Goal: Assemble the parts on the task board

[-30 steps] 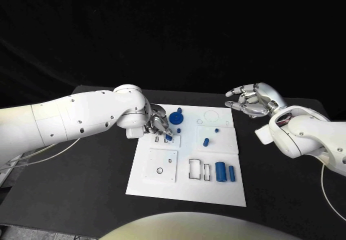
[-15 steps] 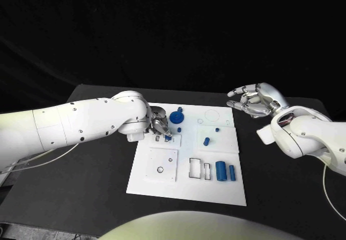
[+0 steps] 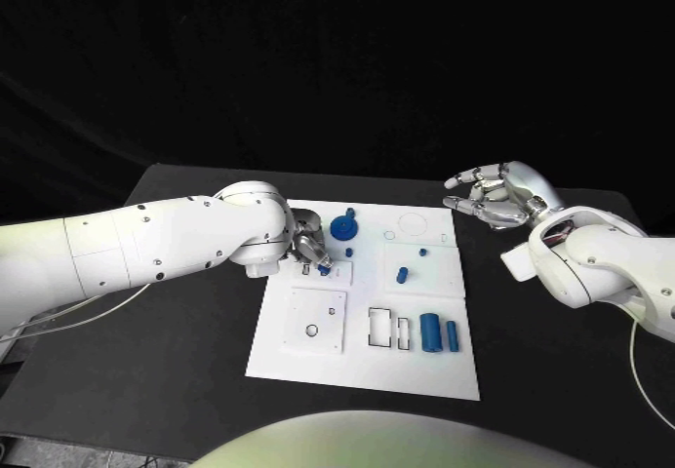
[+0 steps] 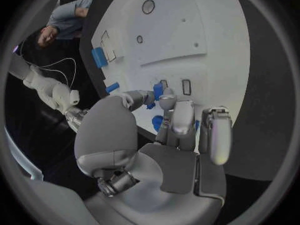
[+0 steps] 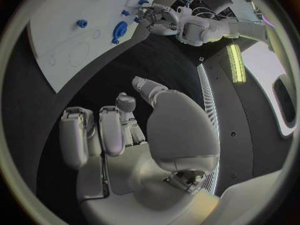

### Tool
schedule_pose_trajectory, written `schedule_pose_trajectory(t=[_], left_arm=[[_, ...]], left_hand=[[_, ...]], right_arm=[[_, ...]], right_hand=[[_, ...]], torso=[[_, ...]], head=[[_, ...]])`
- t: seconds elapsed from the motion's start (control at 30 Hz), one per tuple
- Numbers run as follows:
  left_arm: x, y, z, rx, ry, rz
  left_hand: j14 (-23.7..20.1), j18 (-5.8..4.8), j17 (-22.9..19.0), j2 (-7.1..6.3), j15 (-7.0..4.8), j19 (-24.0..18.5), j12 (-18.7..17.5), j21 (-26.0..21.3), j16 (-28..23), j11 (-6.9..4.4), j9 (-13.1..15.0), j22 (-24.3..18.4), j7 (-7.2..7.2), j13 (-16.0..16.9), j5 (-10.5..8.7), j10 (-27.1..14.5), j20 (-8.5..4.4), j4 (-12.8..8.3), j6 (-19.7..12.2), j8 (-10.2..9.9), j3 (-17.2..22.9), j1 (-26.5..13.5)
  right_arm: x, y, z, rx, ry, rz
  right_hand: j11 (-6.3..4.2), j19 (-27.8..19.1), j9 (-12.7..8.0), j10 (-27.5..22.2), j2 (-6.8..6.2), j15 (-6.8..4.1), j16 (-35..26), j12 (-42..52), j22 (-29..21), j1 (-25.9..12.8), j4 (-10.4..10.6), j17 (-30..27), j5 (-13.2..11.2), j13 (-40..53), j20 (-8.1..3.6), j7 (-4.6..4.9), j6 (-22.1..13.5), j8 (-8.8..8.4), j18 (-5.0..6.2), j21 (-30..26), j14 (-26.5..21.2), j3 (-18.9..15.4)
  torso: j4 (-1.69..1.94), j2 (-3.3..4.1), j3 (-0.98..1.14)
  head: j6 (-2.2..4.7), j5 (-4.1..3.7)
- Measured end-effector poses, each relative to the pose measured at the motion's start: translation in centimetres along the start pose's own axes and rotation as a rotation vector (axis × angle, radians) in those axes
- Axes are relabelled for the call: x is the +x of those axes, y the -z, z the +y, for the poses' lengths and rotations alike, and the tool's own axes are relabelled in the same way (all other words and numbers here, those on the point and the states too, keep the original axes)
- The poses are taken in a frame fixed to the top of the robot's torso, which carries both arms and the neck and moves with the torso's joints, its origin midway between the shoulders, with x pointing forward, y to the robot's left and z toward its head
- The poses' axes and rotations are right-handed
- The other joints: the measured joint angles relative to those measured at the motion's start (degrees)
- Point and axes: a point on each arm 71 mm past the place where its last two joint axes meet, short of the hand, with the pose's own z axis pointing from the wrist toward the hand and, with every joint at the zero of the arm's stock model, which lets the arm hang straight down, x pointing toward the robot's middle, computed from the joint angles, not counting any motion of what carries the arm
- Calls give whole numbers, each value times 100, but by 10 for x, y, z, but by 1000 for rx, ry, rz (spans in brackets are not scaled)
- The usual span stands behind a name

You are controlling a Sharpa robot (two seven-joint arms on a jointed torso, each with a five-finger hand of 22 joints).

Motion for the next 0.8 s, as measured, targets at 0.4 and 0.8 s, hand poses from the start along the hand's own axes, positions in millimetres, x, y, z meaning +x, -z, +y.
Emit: schedule_pose_trajectory(t=[0.4,0.8], left_arm=[[-2,0,3,-9,-5,-7],[-1,0,3,-10,-24,13]], left_hand=[[0,0,0,0,0,0,0,22,0,-20,6,0,7,-11,66,21,0,0,10,33,0,0],[-21,-1,0,0,-20,-21,-1,22,0,-19,36,0,8,-11,145,20,-20,0,11,67,0,0]], right_arm=[[0,0,-1,2,-1,0],[0,0,-1,4,-2,1]], right_hand=[[0,0,0,0,0,0,0,0,-1,0,0,0,0,0,0,0,0,0,0,0,0,0],[0,0,0,0,0,0,0,0,-1,0,0,1,0,0,0,0,0,0,0,0,0,0]], torso=[[2,1,-3],[2,-1,-5]], head=[[-10,20],[-26,25]])
